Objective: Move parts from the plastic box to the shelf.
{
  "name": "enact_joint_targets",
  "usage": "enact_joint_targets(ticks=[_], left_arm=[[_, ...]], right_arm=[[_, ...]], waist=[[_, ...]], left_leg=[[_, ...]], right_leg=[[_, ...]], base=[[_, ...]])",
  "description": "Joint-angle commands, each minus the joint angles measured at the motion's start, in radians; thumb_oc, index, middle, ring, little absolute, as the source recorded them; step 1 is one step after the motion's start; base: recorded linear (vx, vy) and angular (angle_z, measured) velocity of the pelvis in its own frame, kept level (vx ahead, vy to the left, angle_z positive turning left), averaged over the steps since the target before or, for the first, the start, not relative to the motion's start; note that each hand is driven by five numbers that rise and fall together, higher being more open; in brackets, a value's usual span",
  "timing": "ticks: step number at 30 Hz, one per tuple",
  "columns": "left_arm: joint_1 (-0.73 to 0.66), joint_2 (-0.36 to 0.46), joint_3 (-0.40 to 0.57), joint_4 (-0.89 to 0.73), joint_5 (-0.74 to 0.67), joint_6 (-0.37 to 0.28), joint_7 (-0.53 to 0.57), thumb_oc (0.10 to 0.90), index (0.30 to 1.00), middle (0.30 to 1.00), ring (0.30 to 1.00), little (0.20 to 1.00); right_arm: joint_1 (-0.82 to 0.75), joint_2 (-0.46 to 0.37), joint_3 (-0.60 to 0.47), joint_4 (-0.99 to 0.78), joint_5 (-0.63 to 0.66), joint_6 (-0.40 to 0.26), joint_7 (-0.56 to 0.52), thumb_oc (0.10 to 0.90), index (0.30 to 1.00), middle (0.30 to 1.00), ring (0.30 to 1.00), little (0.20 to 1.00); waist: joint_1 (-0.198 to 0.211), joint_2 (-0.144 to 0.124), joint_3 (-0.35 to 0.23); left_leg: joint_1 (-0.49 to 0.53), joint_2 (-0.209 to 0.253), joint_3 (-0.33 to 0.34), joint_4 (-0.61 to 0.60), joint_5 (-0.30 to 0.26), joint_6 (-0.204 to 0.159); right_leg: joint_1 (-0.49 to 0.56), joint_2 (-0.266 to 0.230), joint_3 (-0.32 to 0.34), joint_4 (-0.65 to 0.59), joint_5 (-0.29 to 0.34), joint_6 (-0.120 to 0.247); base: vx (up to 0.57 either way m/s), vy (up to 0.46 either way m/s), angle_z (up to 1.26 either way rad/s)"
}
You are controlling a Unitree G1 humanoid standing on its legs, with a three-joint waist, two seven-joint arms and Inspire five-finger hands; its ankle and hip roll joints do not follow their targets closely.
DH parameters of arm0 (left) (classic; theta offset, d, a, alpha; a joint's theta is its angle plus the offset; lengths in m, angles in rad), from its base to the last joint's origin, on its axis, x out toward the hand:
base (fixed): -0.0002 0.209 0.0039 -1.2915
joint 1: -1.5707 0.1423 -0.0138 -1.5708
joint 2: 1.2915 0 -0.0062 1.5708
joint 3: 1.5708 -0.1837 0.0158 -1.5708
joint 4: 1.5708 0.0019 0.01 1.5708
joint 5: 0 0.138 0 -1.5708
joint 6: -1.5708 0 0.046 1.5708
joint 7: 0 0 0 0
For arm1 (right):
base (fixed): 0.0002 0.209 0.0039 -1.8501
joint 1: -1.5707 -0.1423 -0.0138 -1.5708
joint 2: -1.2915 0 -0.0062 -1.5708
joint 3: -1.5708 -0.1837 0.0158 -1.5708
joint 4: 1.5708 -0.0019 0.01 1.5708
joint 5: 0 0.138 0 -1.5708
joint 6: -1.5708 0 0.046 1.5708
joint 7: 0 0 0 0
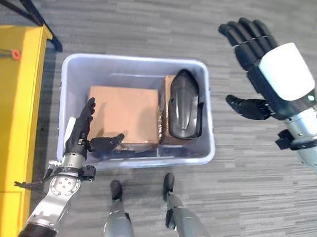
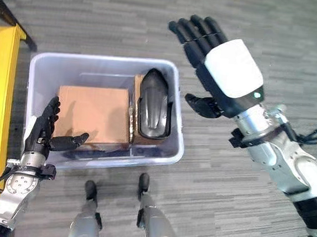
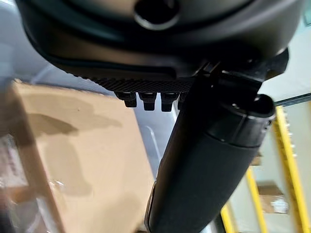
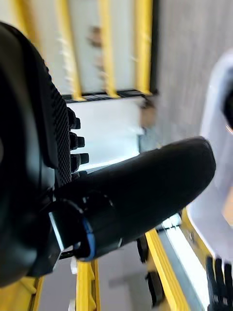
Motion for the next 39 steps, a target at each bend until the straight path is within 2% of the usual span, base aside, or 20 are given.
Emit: enact_joint_targets(ticks=[1,2,3,8,14,19,22,28,39], left_arm=[[-0.046,0.025,0.001,-0.091,-0.018,-0.073,0.022,0.9,1.0,1.0,1.0,1.0],[-0.05,0.02,-0.001,-0.095,-0.019,-0.071,0.022,0.9,1.0,1.0,1.0,1.0],[-0.063,0.006,-0.013,-0.108,-0.022,-0.068,0.03,0.9,1.0,1.0,1.0,1.0],[-0.055,-0.005,-0.016,-0.122,-0.013,-0.072,0.034,0.9,1.0,1.0,1.0,1.0],[-0.049,-0.014,-0.017,-0.128,-0.013,-0.079,0.031,0.9,1.0,1.0,1.0,1.0],[-0.044,-0.007,-0.014,-0.136,-0.018,-0.079,0.028,0.9,1.0,1.0,1.0,1.0],[-0.034,0.001,-0.016,-0.145,-0.008,-0.07,0.027,0.9,1.0,1.0,1.0,1.0],[-0.028,0.008,-0.022,-0.143,0.006,-0.075,0.019,0.9,1.0,1.0,1.0,1.0],[-0.045,0.019,-0.051,-0.124,0.02,-0.071,0.034,0.9,1.0,1.0,1.0,1.0]], right_arm=[[-0.118,0.011,-0.025,-0.049,0.074,0.0,0.005,0.9,1.0,1.0,1.0,1.0],[-0.131,0.021,-0.012,-0.055,0.071,0.003,0.017,0.9,1.0,1.0,1.0,1.0],[-0.182,0.057,0.048,-0.07,0.026,0.008,0.041,0.9,1.0,1.0,1.0,1.0],[-0.192,0.076,0.081,-0.073,-0.014,0.03,0.066,0.9,1.0,1.0,1.0,1.0],[-0.187,0.072,0.1,-0.052,-0.066,0.049,0.07,0.9,1.0,1.0,1.0,1.0],[-0.177,0.043,0.098,-0.039,-0.064,0.078,0.055,0.9,1.0,1.0,1.0,1.0],[-0.152,0.015,0.093,-0.003,-0.08,0.062,0.045,0.9,1.0,1.0,1.0,1.0],[-0.138,-0.017,0.098,0.048,-0.072,0.076,0.05,0.9,1.0,1.0,1.0,1.0],[-0.155,-0.026,0.167,0.225,-0.081,0.002,0.013,0.9,1.0,1.0,1.0,1.0]], waist=[[-0.007,-0.005,-0.079],[-0.007,0.003,-0.071],[-0.002,0.027,-0.042],[0.0,0.047,-0.016],[0.0,0.057,0.0],[-0.001,0.046,0.011],[0.0,0.034,0.019],[-0.004,0.024,0.019],[0.002,0.006,0.019]], left_leg=[[0.01,0.051,-0.01,-0.008,-0.03,0.021],[0.005,0.048,-0.013,-0.008,-0.029,0.021],[-0.019,0.038,-0.024,-0.01,-0.025,0.018],[-0.038,0.03,-0.019,-0.01,-0.019,0.014],[-0.049,0.023,-0.005,-0.01,-0.017,0.011],[-0.052,0.021,0.01,-0.01,-0.017,0.009],[-0.055,0.025,0.019,-0.006,-0.017,0.006],[-0.067,0.034,0.025,-0.006,-0.013,0.0],[-0.086,0.046,0.029,0.001,-0.008,-0.007]], right_leg=[[0.005,-0.127,0.002,0.003,-0.077,0.136],[0.0,-0.129,0.001,0.003,-0.078,0.135],[-0.022,-0.142,-0.006,0.003,-0.079,0.132],[-0.038,-0.16,-0.026,0.003,-0.08,0.131],[-0.051,-0.176,-0.042,0.003,-0.079,0.134],[-0.06,-0.181,-0.051,0.003,-0.075,0.138],[-0.059,-0.178,-0.062,0.003,-0.077,0.139],[-0.07,-0.174,-0.064,0.003,-0.078,0.138],[-0.083,-0.169,-0.076,0.003,-0.079,0.141]], base=[[-0.07,0.042,0.06],[-0.15,0.098,0.0],[-0.16,0.101,-0.01],[-0.07,0.046,-0.03],[0.0,0.004,-0.01],[0.0,-0.007,0.0],[0.0,-0.062,-0.02],[-0.01,-0.023,-0.01],[0.0,-0.038,-0.02]])
